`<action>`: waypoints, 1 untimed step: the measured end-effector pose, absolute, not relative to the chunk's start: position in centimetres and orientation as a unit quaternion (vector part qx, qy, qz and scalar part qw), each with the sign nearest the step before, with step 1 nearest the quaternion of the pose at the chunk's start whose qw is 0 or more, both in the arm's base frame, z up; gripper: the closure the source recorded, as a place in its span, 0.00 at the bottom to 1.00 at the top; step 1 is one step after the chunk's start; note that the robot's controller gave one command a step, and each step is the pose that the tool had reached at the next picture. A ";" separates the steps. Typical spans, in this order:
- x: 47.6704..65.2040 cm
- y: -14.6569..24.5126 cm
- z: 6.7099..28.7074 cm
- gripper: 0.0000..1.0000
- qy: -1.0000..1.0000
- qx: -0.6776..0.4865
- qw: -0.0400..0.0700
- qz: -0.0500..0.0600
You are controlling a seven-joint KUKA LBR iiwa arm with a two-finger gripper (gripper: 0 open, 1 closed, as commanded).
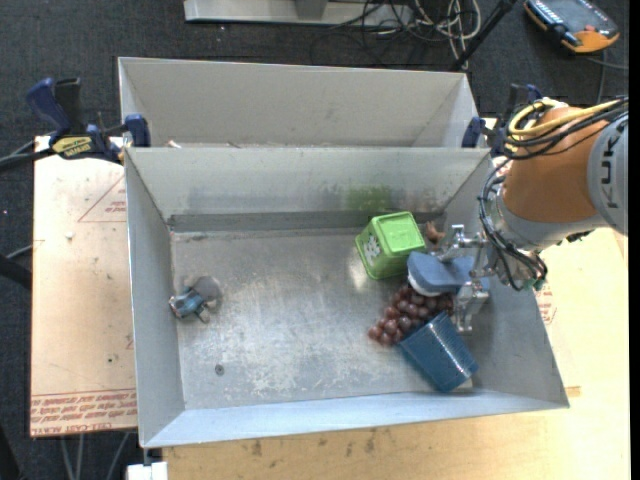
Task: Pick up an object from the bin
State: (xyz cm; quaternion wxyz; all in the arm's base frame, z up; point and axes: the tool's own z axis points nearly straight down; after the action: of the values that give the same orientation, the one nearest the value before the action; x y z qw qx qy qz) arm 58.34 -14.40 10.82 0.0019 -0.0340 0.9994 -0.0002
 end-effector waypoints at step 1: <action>57.4 -14.0 13.5 0.00 0.996 -0.086 0.002 0.000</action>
Offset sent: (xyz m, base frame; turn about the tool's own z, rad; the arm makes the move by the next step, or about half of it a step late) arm -0.0022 0.0190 -0.0382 -0.0436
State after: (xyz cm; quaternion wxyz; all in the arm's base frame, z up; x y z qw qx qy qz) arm 57.41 -14.02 13.45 0.0017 -0.0857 0.9963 0.0001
